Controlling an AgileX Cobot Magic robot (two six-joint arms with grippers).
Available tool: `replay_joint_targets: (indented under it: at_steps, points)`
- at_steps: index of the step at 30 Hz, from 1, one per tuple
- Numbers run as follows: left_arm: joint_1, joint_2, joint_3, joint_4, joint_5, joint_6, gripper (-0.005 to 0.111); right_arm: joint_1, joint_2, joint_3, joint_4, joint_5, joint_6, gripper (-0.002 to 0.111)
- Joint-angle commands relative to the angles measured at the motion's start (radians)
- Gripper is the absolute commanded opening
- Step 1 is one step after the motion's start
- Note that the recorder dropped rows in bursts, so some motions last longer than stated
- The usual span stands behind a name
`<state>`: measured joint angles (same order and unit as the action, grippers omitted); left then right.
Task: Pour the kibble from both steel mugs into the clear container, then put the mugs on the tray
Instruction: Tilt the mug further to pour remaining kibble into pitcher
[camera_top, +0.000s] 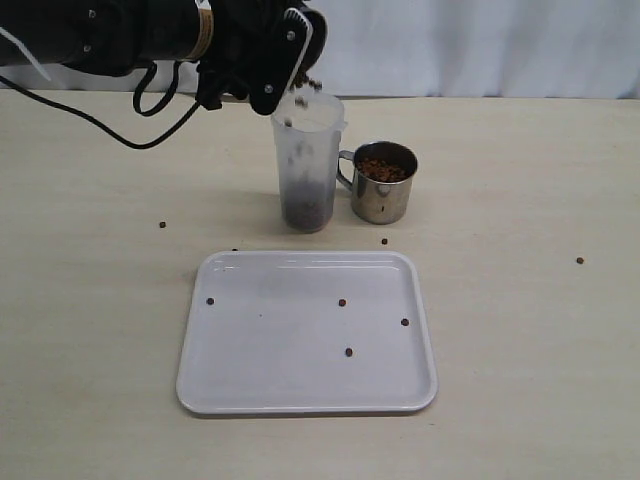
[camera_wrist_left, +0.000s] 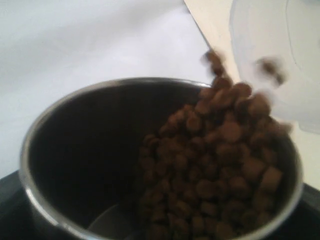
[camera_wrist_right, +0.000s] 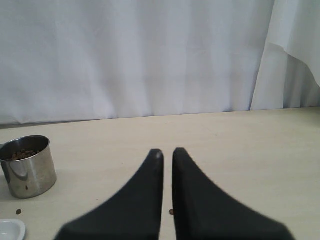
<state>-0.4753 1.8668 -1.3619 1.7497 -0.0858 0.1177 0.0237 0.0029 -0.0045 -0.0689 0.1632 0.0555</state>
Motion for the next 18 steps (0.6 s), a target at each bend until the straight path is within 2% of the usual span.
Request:
replay_joint_targets:
  at_steps: [1, 18]
  points:
    - [-0.002, -0.005, -0.012, -0.005, 0.01, 0.019, 0.0, 0.002, -0.003, 0.005, 0.003, -0.004, -0.004, 0.005]
    - [-0.007, -0.005, -0.012, -0.005, 0.03, 0.094, 0.0, 0.002, -0.003, 0.005, 0.003, -0.004, -0.004, 0.005]
